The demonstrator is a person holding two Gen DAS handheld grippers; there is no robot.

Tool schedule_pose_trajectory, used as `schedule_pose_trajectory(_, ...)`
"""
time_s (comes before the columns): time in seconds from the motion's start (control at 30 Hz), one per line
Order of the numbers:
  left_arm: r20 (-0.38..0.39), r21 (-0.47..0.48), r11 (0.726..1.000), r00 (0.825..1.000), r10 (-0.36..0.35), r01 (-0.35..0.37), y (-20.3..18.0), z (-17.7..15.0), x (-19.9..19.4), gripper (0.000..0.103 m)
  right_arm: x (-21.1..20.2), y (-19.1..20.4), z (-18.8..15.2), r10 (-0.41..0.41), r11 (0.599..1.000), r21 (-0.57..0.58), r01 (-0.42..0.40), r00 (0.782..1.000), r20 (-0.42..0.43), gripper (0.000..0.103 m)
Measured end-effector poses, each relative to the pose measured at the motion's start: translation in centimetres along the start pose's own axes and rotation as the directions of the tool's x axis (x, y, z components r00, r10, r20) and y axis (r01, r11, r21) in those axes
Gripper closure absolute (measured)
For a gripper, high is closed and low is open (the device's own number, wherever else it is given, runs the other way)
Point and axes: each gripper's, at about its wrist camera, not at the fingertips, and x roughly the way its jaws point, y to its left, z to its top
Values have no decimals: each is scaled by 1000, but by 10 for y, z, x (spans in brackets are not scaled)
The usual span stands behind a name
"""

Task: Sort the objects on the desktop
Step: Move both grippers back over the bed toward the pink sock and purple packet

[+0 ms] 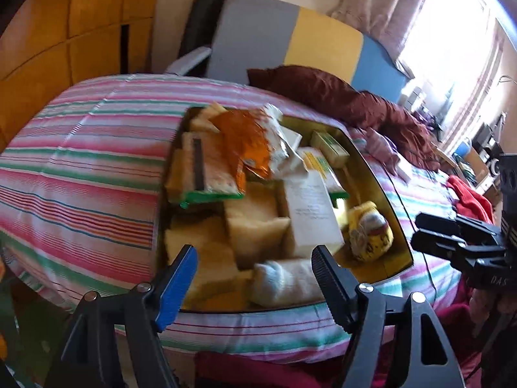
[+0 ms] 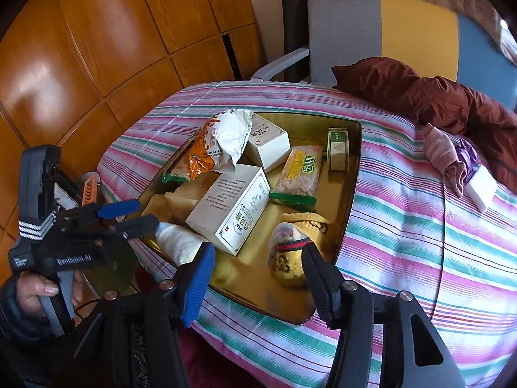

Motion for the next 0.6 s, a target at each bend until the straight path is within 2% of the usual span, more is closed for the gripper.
schedule_pose_trajectory(0.13,40,7,1000,999,29,-29,-2,9,-9,30,-5,-2,2,-26,1000,1,26,1000,14,43)
schedule_pose_trajectory(0.23,61,-6,1000,998,1,-1,-5,19,-13,31,-12,-10,4,-47,999,19,46,998,35,42)
schedule_pose_trajectory(0.33,45,-25,999,999,-21,23,-9,30,-10,31,-20,-22,7,-72,996,56,69,996,53,42)
schedule_pose_trajectory(0.6,47,74,994,995,-87,83,-45,45,-9,32,-46,-65,13,-146,976,173,133,987,67,37)
